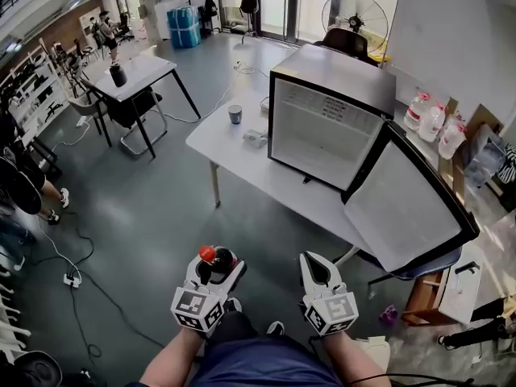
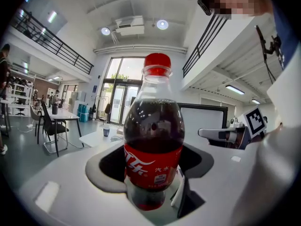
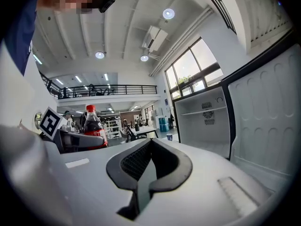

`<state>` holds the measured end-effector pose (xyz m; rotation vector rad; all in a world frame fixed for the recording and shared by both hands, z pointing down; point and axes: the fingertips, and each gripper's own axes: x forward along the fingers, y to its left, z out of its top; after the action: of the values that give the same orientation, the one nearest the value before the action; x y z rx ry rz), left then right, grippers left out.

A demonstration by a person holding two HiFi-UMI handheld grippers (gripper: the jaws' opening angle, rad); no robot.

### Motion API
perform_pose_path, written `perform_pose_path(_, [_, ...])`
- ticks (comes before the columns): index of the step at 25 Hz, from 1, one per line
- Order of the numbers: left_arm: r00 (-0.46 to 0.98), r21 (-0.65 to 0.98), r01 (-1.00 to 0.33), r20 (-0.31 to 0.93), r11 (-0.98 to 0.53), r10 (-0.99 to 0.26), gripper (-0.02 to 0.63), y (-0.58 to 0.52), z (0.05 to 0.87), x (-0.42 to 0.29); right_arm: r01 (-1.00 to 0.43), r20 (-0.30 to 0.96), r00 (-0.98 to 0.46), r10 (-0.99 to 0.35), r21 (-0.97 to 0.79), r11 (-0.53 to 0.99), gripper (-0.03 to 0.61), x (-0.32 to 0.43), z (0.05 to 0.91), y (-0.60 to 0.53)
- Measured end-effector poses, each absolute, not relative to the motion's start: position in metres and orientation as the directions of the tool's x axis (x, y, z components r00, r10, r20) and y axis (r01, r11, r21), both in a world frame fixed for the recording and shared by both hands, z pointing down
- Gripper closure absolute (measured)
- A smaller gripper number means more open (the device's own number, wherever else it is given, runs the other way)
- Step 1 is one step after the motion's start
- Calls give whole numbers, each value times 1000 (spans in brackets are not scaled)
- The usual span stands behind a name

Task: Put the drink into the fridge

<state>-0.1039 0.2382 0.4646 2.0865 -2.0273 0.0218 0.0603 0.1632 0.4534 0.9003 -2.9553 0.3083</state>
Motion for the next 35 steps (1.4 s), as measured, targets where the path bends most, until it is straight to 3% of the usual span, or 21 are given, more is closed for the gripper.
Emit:
perform_pose_path(8, [76, 161, -986, 196, -44, -978, 295, 202, 477, -136, -590, 111, -807, -580, -185, 786, 572, 34, 461, 125])
perform_pose_path(19, [267, 213, -951, 198, -225, -943, 295, 113, 481, -176, -744, 148, -667, -730, -176, 644, 572, 9, 466, 66])
perform_pose_path(35, [486, 240, -867, 214, -436, -848, 295, 43, 497, -172, -874, 208, -484, -850, -160, 458, 572, 13, 484, 34])
